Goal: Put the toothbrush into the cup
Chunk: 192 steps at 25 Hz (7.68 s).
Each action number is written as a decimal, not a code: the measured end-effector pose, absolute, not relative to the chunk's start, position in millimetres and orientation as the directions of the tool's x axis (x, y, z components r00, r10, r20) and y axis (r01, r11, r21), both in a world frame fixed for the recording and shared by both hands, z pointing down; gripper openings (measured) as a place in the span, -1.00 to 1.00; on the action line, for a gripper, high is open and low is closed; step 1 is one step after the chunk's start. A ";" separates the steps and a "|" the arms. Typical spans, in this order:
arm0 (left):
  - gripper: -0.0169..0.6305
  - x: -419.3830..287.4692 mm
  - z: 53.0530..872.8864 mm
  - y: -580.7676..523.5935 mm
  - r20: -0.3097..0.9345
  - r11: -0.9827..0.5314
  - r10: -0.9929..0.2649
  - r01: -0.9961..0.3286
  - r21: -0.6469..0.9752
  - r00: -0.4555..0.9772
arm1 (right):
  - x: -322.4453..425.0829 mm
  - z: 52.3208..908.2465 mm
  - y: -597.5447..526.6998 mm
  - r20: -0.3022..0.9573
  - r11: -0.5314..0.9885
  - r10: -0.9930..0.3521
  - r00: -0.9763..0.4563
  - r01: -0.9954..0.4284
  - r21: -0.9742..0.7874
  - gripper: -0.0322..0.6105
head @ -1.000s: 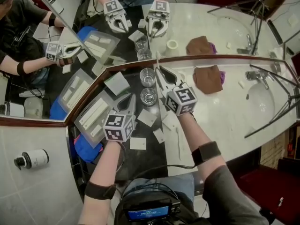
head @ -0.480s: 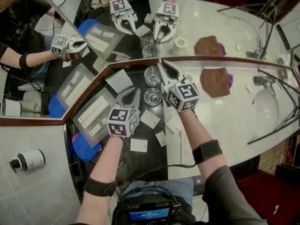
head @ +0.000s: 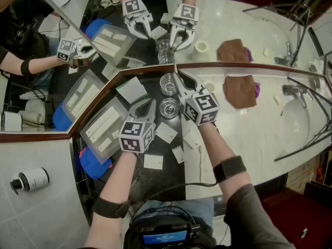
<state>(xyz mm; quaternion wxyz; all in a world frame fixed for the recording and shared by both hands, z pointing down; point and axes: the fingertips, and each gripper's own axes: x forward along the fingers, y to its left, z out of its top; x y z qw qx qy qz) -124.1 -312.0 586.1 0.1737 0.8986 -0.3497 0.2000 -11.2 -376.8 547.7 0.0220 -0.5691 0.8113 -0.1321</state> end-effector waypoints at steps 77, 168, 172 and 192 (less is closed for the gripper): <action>-0.94 -190.6 495.6 -67.4 0.458 -0.723 -0.569 -0.681 0.118 0.683 | 19.9 553.8 6.9 0.580 0.091 -0.787 -0.211 -0.969 -0.228 -0.88; -0.94 -159.4 516.1 -104.2 0.472 -0.748 -0.519 -0.646 0.153 0.713 | 54.8 522.8 -71.6 0.375 0.036 -0.919 -0.122 -0.973 -0.228 -0.72; -0.94 -158.6 510.6 -121.3 0.466 -0.728 -0.547 -0.670 0.147 0.696 | 50.5 500.2 -108.5 0.307 0.071 -0.940 -0.146 -0.967 -0.243 -0.72; -0.94 -175.3 527.5 -223.7 0.466 -0.628 -0.649 -0.769 0.118 0.601 | -12.1 492.9 -270.5 0.145 0.192 -0.956 -0.253 -0.920 -0.341 -0.72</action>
